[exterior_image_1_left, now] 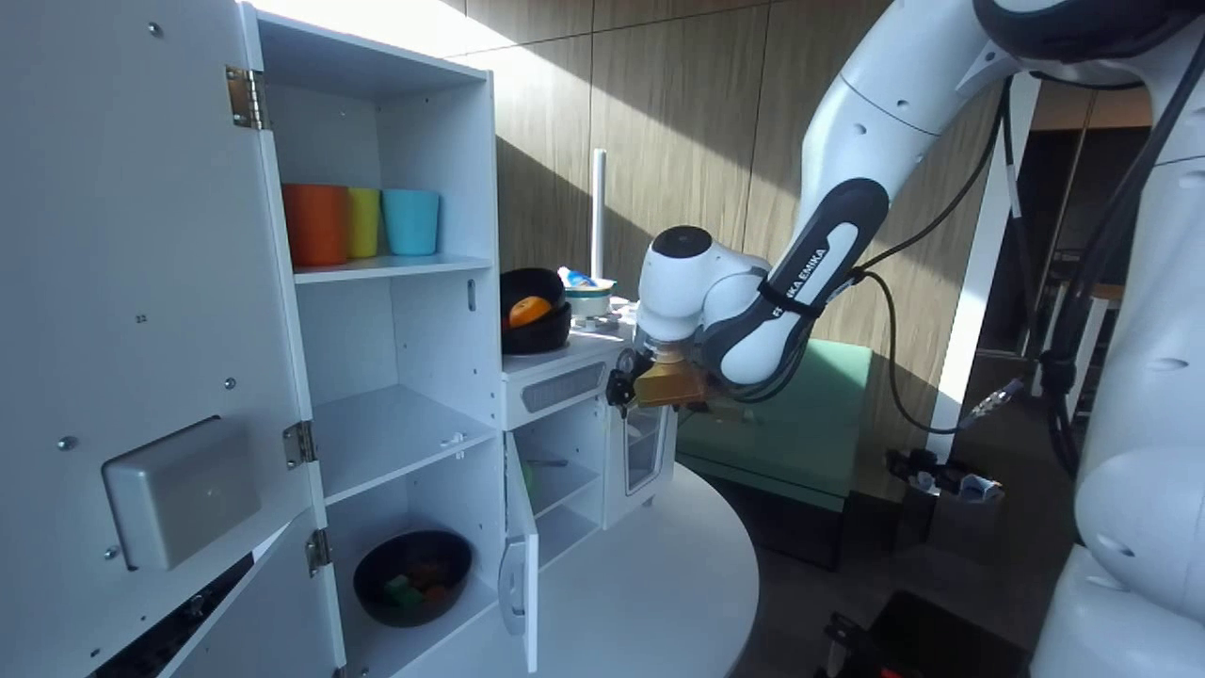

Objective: Open the cabinet doors and the oven door.

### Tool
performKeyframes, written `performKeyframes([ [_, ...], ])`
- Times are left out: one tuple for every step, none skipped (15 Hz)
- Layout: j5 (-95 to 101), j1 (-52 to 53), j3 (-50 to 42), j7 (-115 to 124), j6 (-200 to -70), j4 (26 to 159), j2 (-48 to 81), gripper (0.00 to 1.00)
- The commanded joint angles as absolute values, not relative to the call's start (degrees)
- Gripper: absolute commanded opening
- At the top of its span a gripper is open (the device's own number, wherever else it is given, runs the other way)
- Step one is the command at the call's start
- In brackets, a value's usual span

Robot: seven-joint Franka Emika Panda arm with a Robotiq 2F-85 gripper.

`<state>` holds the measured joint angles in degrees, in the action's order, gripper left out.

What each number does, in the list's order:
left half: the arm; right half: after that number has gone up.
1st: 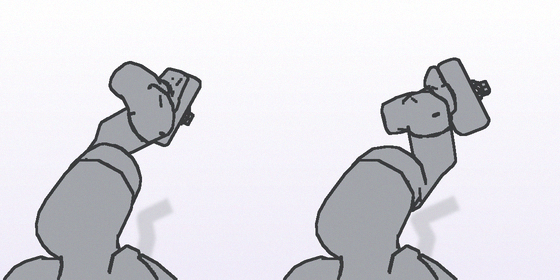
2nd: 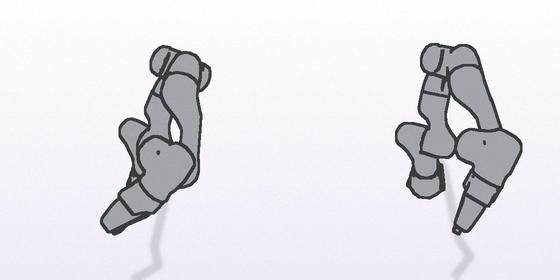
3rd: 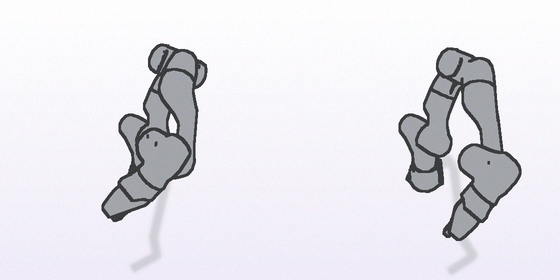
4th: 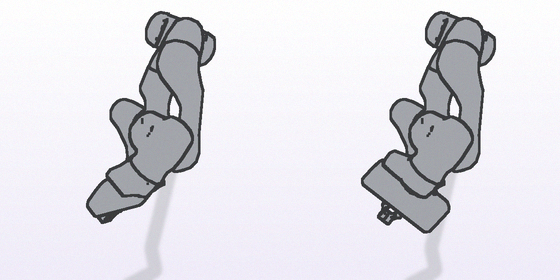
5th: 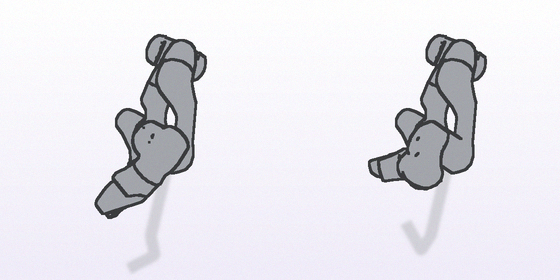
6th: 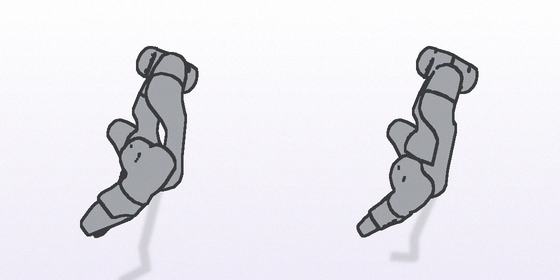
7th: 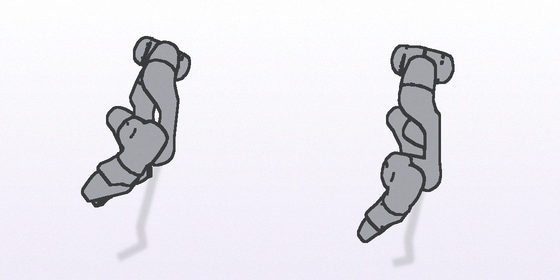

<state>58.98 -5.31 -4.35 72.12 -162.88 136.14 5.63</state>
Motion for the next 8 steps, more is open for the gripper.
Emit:
performKeyframes([
  [68.4, -3.7, -6.9, 87.8, -159.0, 128.7, 9.4, 1.00],
  [70.8, -3.0, -7.3, 91.9, -157.2, 127.4, 9.6, 1.00],
  [72.7, -2.3, -7.3, 96.0, -155.2, 126.5, 9.8, 1.00],
  [74.7, -2.0, -6.7, 100.0, -153.2, 126.0, 10.3, 1.00],
  [75.9, -1.6, -6.2, 103.0, -151.9, 125.8, 10.8, 1.00],
  [76.9, -1.1, -6.0, 105.4, -150.4, 125.5, 11.4, 1.00],
  [77.9, -0.5, -5.8, 107.9, -149.3, 125.4, 12.0, 1.00],
  [78.7, 0.0, -5.7, 110.5, -148.6, 125.2, 12.6, 1.00],
])
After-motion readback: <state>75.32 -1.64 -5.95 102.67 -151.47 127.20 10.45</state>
